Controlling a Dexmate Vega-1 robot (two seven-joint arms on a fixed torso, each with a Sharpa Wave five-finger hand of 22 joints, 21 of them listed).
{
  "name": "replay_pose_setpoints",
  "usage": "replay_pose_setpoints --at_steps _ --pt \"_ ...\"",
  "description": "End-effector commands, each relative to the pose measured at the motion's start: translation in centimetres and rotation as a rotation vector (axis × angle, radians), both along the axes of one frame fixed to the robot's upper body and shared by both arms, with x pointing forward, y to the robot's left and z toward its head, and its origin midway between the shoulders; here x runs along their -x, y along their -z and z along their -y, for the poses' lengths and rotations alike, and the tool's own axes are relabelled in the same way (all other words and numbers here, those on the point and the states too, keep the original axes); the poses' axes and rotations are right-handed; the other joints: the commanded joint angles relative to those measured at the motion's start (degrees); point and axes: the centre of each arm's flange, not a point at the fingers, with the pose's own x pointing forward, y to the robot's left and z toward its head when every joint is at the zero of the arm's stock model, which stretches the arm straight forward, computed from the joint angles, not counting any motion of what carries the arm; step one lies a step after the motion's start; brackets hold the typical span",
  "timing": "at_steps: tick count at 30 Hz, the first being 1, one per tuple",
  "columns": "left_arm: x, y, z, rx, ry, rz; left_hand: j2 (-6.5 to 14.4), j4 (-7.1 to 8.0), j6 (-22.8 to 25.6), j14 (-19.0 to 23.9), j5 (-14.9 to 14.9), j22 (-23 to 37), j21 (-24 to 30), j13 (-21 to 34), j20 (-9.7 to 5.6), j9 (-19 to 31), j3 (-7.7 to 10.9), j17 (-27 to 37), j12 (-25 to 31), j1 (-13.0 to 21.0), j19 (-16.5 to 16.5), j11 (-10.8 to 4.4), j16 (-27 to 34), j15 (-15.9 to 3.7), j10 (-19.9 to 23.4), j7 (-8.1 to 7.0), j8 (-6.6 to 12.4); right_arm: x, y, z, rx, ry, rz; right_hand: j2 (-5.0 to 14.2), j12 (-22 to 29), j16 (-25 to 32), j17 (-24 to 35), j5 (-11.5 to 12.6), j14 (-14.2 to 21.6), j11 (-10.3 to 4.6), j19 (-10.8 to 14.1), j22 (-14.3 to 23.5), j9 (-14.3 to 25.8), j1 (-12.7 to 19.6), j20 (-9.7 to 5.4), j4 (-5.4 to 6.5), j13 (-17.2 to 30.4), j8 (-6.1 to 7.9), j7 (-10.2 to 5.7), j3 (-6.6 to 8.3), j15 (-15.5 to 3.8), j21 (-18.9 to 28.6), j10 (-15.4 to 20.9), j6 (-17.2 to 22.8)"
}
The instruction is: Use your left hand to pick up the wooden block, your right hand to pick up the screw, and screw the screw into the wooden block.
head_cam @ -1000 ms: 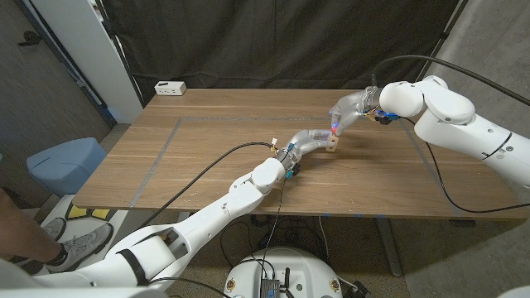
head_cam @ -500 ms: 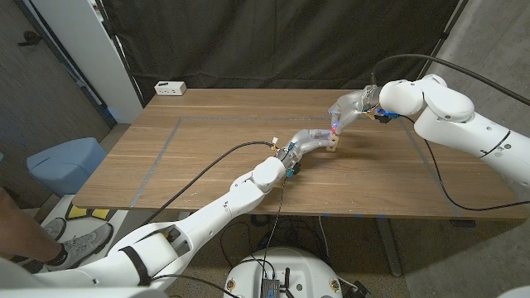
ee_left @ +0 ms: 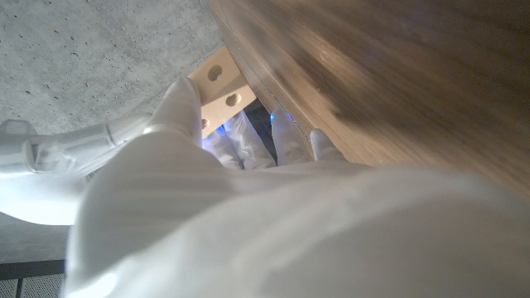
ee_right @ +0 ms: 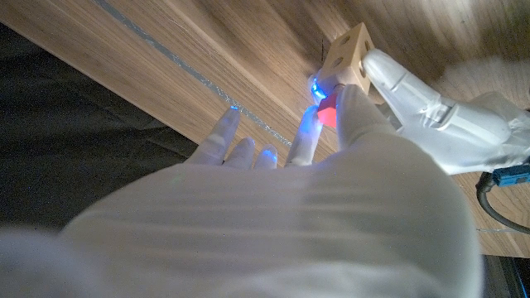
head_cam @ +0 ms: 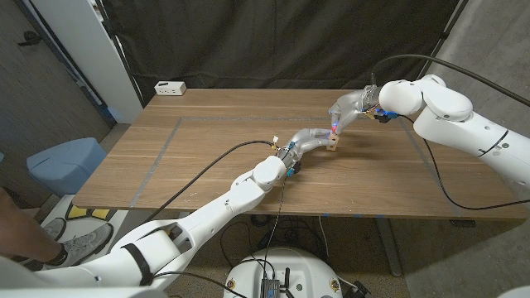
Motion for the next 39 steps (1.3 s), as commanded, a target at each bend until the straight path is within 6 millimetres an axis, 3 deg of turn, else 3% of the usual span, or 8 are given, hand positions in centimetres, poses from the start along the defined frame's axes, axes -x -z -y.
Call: replay_pose_setpoints --at_steps 1,9,19,23,39 --pt "-0.11 0.01 0.13 -0.001 -0.001 -0.005 1.7 0.06 1.7 0.4 0.3 0.2 0.4 0.2 0.27 0.1 0.54 0.2 0.5 -1.1 0.3 0.0 -0.1 -4.53 0.4 1.18 0.62 -0.14 0.18 0.28 -0.014 0.0 0.001 0.52 0.4 0.2 0.1 0.0 0.6 -0.11 0.8 0.2 0.4 -0.6 -0.1 0.52 0.2 0.79 0.13 -0.03 -1.2 0.2 0.7 1.5" --pt "-0.05 0.09 0.2 -0.003 -0.002 -0.006 1.7 0.05 1.8 0.5 0.3 0.2 0.4 0.2 0.26 0.1 0.56 0.2 0.5 -1.2 0.3 0.01 -0.1 -4.43 0.4 1.18 0.64 -0.23 0.34 0.47 -0.03 -0.003 0.005 0.79 0.6 0.5 0.1 0.0 1.5 0.01 2.1 0.2 0.6 -1.0 -0.87 0.75 0.2 1.54 1.1 -0.32 -1.47 0.6 1.9 2.8" --pt "0.01 0.18 0.19 -0.004 -0.004 -0.007 1.8 0.1 1.8 0.5 0.3 0.2 0.4 0.2 0.29 0.1 0.59 0.2 0.5 -1.2 0.3 0.01 -0.1 -4.48 0.4 1.21 0.64 -0.23 0.66 0.86 -0.047 0.005 0.016 1.15 0.8 0.8 0.0 -0.1 2.7 0.62 3.3 0.1 0.1 -1.7 -2.98 0.98 0.1 2.07 2.14 -0.85 -1.52 0.7 3.4 4.5" --pt "0.03 0.16 0.2 -0.004 -0.003 -0.006 1.7 -0.02 1.9 0.5 0.3 0.2 0.4 0.2 0.27 0.1 0.62 0.1 0.5 -1.1 0.3 0.01 -0.1 -4.51 0.3 1.17 0.67 -0.18 0.73 0.96 -0.053 0.008 0.023 1.14 0.9 0.9 0.0 -0.1 3.2 1.31 3.8 0.1 -0.1 -2.6 -3.23 1.33 0.1 2.24 2.54 -1.28 -1.54 0.6 4.1 5.2" --pt "0.19 0.19 0.09 -0.002 -0.002 -0.003 1.8 0.04 1.8 0.5 0.3 0.2 0.5 0.2 0.43 0.1 0.67 0.2 0.5 -1.2 0.4 0.01 0.0 -4.38 0.3 1.29 0.65 -0.05 1.06 0.57 -0.056 0.004 0.038 1.85 0.9 1.0 0.1 0.2 4.3 1.04 4.9 0.1 -0.8 -5.2 -3.78 2.37 0.1 3.59 3.25 -2.45 -1.86 0.5 5.7 9.7"
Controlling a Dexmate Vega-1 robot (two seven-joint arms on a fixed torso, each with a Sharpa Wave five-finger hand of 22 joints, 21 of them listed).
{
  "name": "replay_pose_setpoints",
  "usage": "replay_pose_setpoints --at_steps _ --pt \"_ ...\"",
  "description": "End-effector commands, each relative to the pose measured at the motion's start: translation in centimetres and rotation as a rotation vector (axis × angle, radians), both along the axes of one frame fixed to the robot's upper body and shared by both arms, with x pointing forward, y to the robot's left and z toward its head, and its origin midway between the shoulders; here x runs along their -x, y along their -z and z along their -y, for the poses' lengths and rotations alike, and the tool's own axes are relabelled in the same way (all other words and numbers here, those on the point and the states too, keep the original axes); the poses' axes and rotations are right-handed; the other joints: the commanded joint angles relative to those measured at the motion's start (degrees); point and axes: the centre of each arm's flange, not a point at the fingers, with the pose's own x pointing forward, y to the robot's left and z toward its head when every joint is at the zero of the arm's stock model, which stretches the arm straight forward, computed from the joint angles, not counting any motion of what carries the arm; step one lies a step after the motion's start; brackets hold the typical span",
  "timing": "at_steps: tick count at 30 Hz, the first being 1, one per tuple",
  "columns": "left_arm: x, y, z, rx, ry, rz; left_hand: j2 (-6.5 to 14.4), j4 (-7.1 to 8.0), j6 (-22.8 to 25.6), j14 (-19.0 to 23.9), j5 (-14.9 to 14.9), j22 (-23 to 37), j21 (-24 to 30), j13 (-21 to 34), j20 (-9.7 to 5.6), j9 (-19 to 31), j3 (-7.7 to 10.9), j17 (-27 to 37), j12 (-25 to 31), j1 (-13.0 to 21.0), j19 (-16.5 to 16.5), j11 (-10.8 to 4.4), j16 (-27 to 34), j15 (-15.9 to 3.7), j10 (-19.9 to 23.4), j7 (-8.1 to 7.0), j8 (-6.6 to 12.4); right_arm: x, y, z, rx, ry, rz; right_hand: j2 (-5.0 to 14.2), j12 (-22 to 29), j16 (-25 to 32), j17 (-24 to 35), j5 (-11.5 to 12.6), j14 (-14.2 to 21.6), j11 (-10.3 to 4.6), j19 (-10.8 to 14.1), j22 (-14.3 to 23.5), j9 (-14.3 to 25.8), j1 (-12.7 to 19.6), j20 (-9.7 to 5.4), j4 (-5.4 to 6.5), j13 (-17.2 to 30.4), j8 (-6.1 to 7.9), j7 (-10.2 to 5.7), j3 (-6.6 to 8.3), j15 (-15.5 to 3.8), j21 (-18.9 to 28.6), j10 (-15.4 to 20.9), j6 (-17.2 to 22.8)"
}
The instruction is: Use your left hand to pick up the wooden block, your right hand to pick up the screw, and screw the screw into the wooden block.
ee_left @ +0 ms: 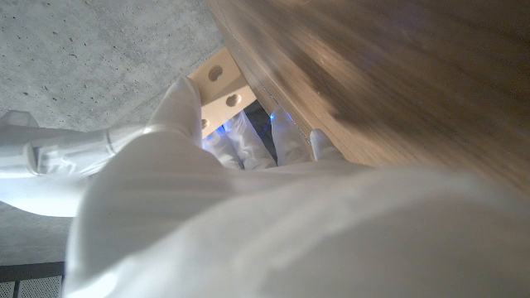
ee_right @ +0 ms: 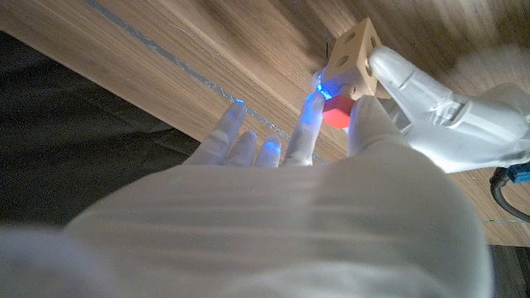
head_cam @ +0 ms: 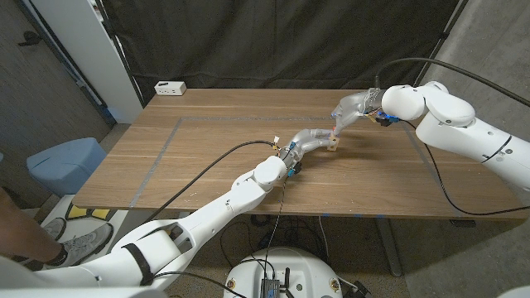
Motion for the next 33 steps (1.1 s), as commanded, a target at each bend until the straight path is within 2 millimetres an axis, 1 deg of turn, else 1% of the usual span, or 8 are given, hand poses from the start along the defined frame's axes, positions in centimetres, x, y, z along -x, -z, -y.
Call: replay_pose_setpoints --at_steps 1,4,10,11,25,29,30,33 --pt "0.13 0.09 -0.09 0.0 0.0 0.003 1.8 0.17 1.9 0.5 0.1 0.2 0.5 0.2 0.41 0.2 0.44 0.2 0.3 -1.2 0.4 0.0 -0.1 -4.39 0.5 1.27 0.66 0.05 0.29 -0.28 -0.001 -0.004 0.011 0.44 0.3 0.4 0.1 0.2 0.5 0.22 0.6 0.1 -0.2 -1.3 -0.18 0.47 0.1 0.69 0.3 -0.48 -1.61 0.2 0.9 1.8" --pt "0.17 0.09 -0.11 0.001 0.002 0.003 1.7 0.14 1.9 0.5 0.1 0.2 0.5 0.2 0.36 0.2 0.44 0.1 0.3 -1.2 0.4 0.01 -0.1 -4.41 0.5 1.38 0.68 0.05 0.41 -0.41 0.001 -0.001 0.014 0.47 0.3 0.3 0.1 0.2 0.6 -0.03 0.8 0.1 -0.3 -2.0 -0.26 0.72 0.1 1.03 0.43 -0.86 -1.7 0.2 1.2 2.9" --pt "0.25 0.14 -0.2 0.002 -0.001 0.004 1.8 0.15 1.9 0.4 0.2 0.2 0.5 0.2 0.37 0.2 0.5 0.1 0.3 -1.2 0.5 0.02 -0.1 -4.38 0.5 1.47 0.66 0.04 0.63 -0.57 0.001 -0.001 0.015 0.11 0.3 0.3 0.2 0.4 0.9 0.26 1.0 0.1 -0.8 -5.0 -0.26 1.84 0.0 1.66 0.99 -2.46 -1.89 0.0 2.3 5.4" --pt "0.27 0.15 -0.22 0.002 -0.001 0.004 1.8 0.14 2.0 0.5 0.2 0.2 0.5 0.2 0.35 0.2 0.51 0.1 0.3 -1.2 0.4 0.01 -0.1 -4.4 0.5 1.31 0.69 0.04 0.66 -0.6 0.002 -0.001 0.016 0.0 0.3 0.3 0.2 0.5 1.0 -0.22 1.1 0.1 -0.9 -5.7 -0.27 2.09 0.0 1.75 0.89 -2.85 -1.9 0.0 2.5 5.9" --pt "0.42 0.32 -0.36 0.003 -0.003 0.004 2.0 0.17 2.0 0.4 0.2 0.2 0.5 0.2 0.44 0.2 0.67 0.1 0.4 -1.2 0.5 0.01 -0.1 -4.25 0.6 1.31 0.69 0.23 0.99 -0.72 0.004 0.012 0.037 -0.7 0.5 0.4 0.2 1.5 2.0 -0.43 1.6 0.1 -0.7 -9.2 -0.43 3.12 0.0 3.88 2.01 -5.22 -2.59 0.0 4.8 11.1" --pt "0.45 0.32 -0.37 0.003 -0.004 0.006 2.0 0.23 2.0 0.4 0.2 0.2 0.5 0.2 0.44 0.2 0.69 0.1 0.4 -1.3 0.5 0.02 -0.1 -4.27 0.5 1.42 0.7 0.38 1.07 -0.66 0.005 0.02 0.041 -1.14 0.6 0.5 0.2 1.6 2.3 -0.43 1.7 0.1 -1.0 -10.1 -0.46 3.34 0.0 3.78 2.14 -5.82 -2.74 0.0 5.4 11.4" --pt "0.47 0.32 -0.38 0.003 -0.004 0.007 2.0 0.21 2.0 0.4 0.2 0.2 0.5 0.2 0.47 0.2 0.7 0.1 0.3 -1.3 0.5 0.02 -0.1 -4.21 0.5 1.43 0.7 0.42 1.07 -0.64 0.006 0.022 0.041 -1.7 0.5 0.4 0.2 1.8 2.4 0.41 1.3 0.1 -1.3 -11.2 -0.42 3.69 -0.1 3.55 2.14 -6.51 -2.55 -0.2 5.5 11.4" --pt "0.5 0.33 -0.41 0.003 -0.003 0.007 1.9 0.18 2.0 0.4 0.2 0.2 0.5 0.2 0.45 0.2 0.71 0.1 0.4 -1.3 0.5 0.01 -0.2 -4.17 0.5 1.37 0.68 0.59 1.0 -0.57 0.007 0.028 0.041 -2.35 0.3 0.3 0.2 2.0 2.4 0.49 1.7 0.2 -1.6 -12.5 -0.38 4.1 -0.1 2.77 2.12 -7.39 -2.58 -0.1 5.5 10.1"
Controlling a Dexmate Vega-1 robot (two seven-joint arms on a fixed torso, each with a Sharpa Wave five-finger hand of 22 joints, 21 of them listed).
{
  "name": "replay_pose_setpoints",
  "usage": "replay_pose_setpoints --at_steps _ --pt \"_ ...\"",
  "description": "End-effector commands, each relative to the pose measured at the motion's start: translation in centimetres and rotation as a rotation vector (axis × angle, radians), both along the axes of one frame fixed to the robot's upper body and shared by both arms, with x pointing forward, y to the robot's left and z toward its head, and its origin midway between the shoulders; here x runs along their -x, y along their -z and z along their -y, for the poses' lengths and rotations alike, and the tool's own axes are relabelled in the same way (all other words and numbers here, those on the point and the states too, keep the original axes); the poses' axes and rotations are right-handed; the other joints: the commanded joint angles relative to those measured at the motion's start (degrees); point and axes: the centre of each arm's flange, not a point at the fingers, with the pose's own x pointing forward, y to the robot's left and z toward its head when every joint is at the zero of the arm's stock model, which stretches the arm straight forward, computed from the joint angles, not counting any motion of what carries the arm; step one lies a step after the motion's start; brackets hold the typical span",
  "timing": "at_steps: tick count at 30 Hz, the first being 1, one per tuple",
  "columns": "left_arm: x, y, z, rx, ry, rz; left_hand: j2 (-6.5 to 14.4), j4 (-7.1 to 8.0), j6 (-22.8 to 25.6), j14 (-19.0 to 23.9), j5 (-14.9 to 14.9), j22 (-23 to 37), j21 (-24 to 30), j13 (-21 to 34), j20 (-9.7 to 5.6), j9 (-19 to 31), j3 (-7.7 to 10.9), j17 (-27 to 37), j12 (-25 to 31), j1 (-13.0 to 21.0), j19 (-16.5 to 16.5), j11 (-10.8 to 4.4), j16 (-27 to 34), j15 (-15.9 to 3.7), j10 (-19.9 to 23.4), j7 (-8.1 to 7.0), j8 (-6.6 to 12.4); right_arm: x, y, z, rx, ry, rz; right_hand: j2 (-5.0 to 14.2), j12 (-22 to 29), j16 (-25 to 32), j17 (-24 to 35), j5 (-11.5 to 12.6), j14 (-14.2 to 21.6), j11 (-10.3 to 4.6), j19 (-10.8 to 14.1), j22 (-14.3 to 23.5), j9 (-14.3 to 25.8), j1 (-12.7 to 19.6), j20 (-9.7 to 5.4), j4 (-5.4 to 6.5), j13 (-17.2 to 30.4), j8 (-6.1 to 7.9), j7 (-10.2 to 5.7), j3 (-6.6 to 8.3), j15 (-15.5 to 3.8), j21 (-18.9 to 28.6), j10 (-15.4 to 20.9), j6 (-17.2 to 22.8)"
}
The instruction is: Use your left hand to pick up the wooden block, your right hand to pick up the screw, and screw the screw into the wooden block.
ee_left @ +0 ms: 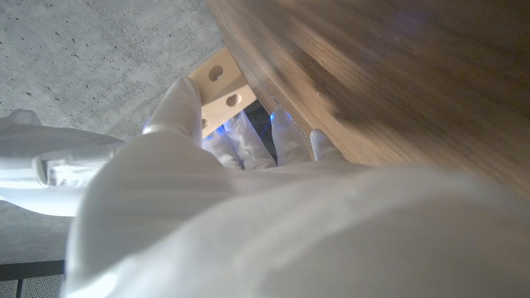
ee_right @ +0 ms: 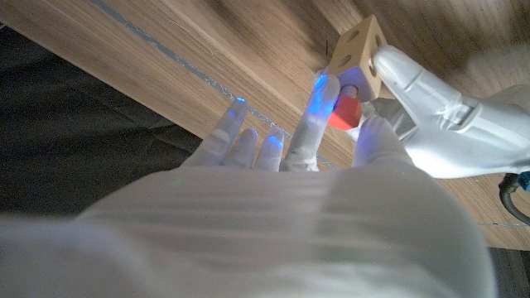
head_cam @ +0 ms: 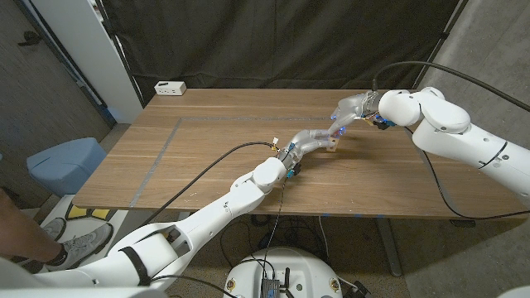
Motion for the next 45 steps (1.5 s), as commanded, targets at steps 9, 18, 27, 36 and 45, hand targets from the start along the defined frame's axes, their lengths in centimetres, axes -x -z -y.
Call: replay_pose_setpoints --at_steps 9,18,27,36,45 --pt "0.1 0.0 -0.2 -0.001 0.003 0.003 2.0 0.18 1.8 0.4 0.3 0.2 0.5 0.2 0.13 0.2 0.64 0.1 0.3 -1.3 0.1 0.15 -0.2 -4.17 0.4 1.31 0.62 0.6 -0.1 0.2 0.01 0.036 -0.003 -1.74 -0.9 -0.6 0.1 2.1 -0.3 2.62 0.0 0.2 -0.7 -3.5 0.38 0.62 0.1 -4.04 0.32 -2.84 -1.76 -0.3 -1.9 -8.3" --pt "0.1 0.0 -0.3 0.0 0.006 0.006 1.9 0.14 1.9 0.4 0.3 0.2 0.5 0.2 0.09 0.2 0.67 0.0 0.2 -1.3 0.2 0.2 -0.2 -4.2 0.2 1.37 0.63 0.8 -0.5 0.2 0.018 0.03 -0.036 -1.01 -1.6 -1.6 -0.2 3.2 -2.3 4.1 -1.5 0.2 -0.7 -2.3 1.25 -0.34 0.2 -6.79 0.02 -2.85 -0.96 -0.6 -5.1 -14.2" --pt "0.3 0.0 -0.3 0.002 0.008 0.011 1.8 0.09 1.9 0.4 0.3 0.2 0.4 0.2 0.1 0.2 0.66 0.0 0.2 -1.3 0.1 0.18 -0.2 -4.24 0.2 1.31 0.64 1.1 -0.8 0.1 0.028 0.02 -0.052 -0.05 -1.7 -2.0 -0.3 3.4 -4.3 4.69 -3.2 0.2 -0.6 0.2 2.27 -2.05 0.2 -9.72 -0.4 -1.99 -0.45 -0.7 -8.6 -20.6" --pt "0.5 0.0 -0.4 0.001 0.01 0.015 1.8 0.05 2.0 0.5 0.3 0.2 0.4 0.2 0.08 0.2 0.64 0.1 0.3 -1.3 0.1 0.17 -0.1 -4.39 0.3 1.42 0.67 1.4 -1.1 0.0 0.043 0.014 -0.061 0.67 -1.7 -2.1 -0.4 2.5 -6.0 4.76 -4.6 0.1 -0.6 2.0 3.16 -3.34 0.3 -12.18 -0.78 -1.33 0.14 -0.7 -11.4 -25.6" --pt "0.6 0.1 -0.5 0.003 0.008 0.014 1.8 0.09 1.9 0.4 0.3 0.2 0.4 0.2 0.08 0.2 0.62 0.1 0.2 -1.4 0.1 0.18 -0.1 -4.37 0.2 1.33 0.64 1.5 -1.2 -0.1 0.054 0.004 -0.075 0.81 -1.9 -2.3 -0.4 1.5 -8.2 4.59 -5.9 0.1 -0.5 3.3 4.59 -4.35 0.3 -14.11 -1.34 -0.84 1.04 -0.7 -14.7 -29.2"
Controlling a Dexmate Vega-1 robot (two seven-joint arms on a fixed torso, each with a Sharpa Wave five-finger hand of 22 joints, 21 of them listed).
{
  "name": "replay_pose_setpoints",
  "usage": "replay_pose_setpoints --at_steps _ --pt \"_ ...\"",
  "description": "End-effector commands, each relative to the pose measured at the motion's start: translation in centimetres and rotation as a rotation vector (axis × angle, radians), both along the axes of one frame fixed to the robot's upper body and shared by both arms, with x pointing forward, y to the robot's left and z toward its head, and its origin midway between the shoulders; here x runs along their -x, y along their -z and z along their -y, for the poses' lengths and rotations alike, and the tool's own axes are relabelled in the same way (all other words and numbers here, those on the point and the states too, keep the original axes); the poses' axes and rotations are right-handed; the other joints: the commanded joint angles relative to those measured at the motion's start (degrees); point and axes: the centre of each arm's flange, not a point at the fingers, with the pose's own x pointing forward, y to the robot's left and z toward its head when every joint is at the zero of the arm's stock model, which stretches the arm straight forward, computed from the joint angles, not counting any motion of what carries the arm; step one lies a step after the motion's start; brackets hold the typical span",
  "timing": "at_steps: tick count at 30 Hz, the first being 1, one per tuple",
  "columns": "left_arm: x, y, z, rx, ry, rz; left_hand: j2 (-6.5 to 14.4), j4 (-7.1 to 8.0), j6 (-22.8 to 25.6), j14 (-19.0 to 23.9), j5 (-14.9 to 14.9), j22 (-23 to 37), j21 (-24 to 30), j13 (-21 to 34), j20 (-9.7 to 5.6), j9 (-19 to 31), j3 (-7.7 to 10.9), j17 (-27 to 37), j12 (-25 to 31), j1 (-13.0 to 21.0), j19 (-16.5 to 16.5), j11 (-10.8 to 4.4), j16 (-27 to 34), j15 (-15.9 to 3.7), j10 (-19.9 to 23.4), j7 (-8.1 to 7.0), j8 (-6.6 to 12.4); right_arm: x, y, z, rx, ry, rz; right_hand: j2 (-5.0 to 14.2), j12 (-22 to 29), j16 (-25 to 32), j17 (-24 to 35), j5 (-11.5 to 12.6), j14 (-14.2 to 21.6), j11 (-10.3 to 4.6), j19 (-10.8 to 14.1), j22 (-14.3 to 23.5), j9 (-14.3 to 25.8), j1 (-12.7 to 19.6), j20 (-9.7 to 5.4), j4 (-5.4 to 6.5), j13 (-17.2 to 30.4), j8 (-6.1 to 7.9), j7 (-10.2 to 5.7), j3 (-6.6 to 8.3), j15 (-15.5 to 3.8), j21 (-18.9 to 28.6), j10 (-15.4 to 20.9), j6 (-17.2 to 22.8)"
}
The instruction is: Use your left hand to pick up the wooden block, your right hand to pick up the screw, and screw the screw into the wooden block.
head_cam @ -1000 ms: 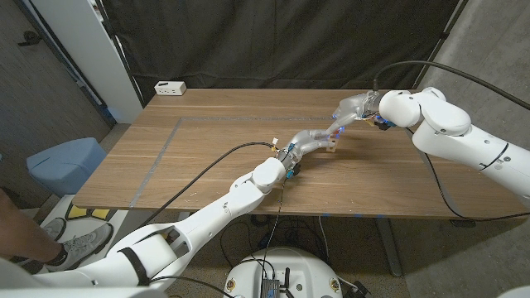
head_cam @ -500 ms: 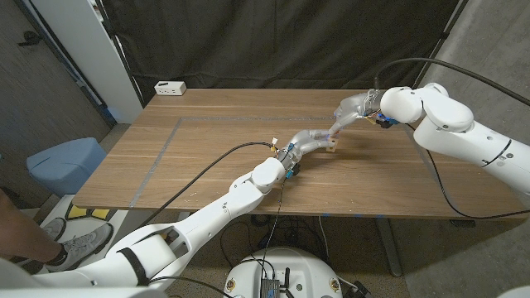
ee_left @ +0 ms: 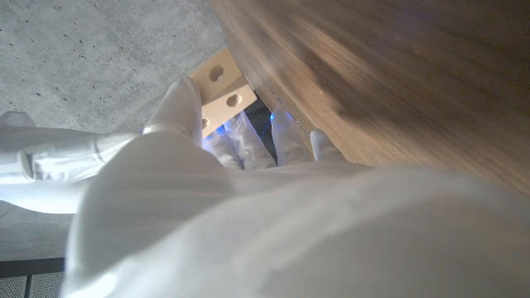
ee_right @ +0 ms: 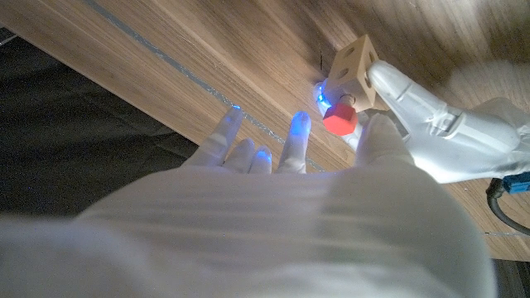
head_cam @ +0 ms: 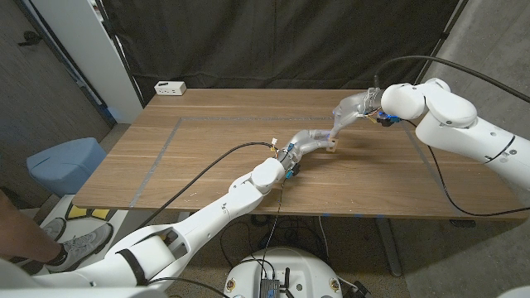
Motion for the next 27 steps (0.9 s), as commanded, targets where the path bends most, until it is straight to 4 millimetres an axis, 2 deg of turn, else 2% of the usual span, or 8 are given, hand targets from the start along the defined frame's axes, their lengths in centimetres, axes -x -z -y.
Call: replay_pose_setpoints --at_steps 1,9,15,16,27 --pt "0.16 0.06 -0.13 0.0 -0.003 0.004 1.8 0.08 1.8 0.4 0.2 0.2 0.4 0.2 0.1 0.2 0.3 0.1 0.2 -1.4 0.1 -0.04 -0.1 -4.36 0.2 1.3 0.61 0.29 -0.26 -0.2 0.018 -0.012 -0.017 0.32 -0.3 -0.2 0.0 -0.4 -0.9 -0.2 -0.7 0.1 0.2 1.4 0.47 -0.79 0.2 -0.67 -0.44 0.28 0.25 0.0 -1.4 -1.2" --pt "0.17 0.12 -0.13 -0.003 -0.001 0.001 1.8 0.06 1.8 0.5 0.2 0.2 0.4 0.2 0.13 0.2 0.32 0.1 0.2 -1.4 0.2 -0.05 -0.1 -4.34 0.2 1.38 0.61 0.42 -0.22 -0.39 0.029 -0.018 -0.009 0.79 -0.2 -0.1 0.0 -1.1 -2.0 -0.96 -1.1 0.1 0.2 4.2 1.37 -2.18 0.2 -1.03 -1.15 1.59 0.26 0.1 -3.3 -1.5" --pt "0.15 0.16 -0.12 -0.004 -0.001 0.0 1.8 0.08 1.8 0.5 0.2 0.2 0.4 0.2 0.09 0.2 0.33 0.1 0.2 -1.4 0.2 -0.07 -0.1 -4.4 0.2 1.41 0.58 0.43 -0.22 -0.4 0.036 -0.015 -0.002 0.65 0.3 0.2 0.0 -1.8 -2.2 -2.6 -1.2 0.1 0.1 7.4 1.66 -3.33 0.2 -0.71 -2.07 2.95 -0.03 0.2 -3.3 -0.2" --pt "0.15 0.16 -0.12 -0.004 0.0 0.0 1.8 0.06 1.8 0.5 0.2 0.2 0.4 0.2 0.09 0.2 0.32 0.1 0.2 -1.4 0.2 -0.07 -0.1 -4.37 0.2 1.33 0.6 0.43 -0.22 -0.41 0.037 -0.016 -0.001 0.58 0.3 0.2 0.0 -1.9 -2.2 -3.13 -1.1 0.1 0.1 7.9 1.66 -3.43 0.1 -0.71 -2.16 3.16 -0.15 0.3 -3.3 -0.1" --pt "0.11 0.15 -0.03 -0.007 0.004 -0.001 1.7 0.06 1.9 0.5 0.2 0.2 0.5 0.2 0.06 0.2 0.35 0.1 0.2 -1.4 0.2 -0.05 -0.1 -4.34 0.2 1.29 0.65 0.33 -0.28 -0.44 0.051 -0.008 0.006 0.36 0.7 0.5 0.1 -2.4 -2.0 -5.24 -0.9 0.1 0.1 11.0 1.62 -3.58 0.1 -0.11 -3.25 4.61 -0.97 0.4 -2.5 1.9"
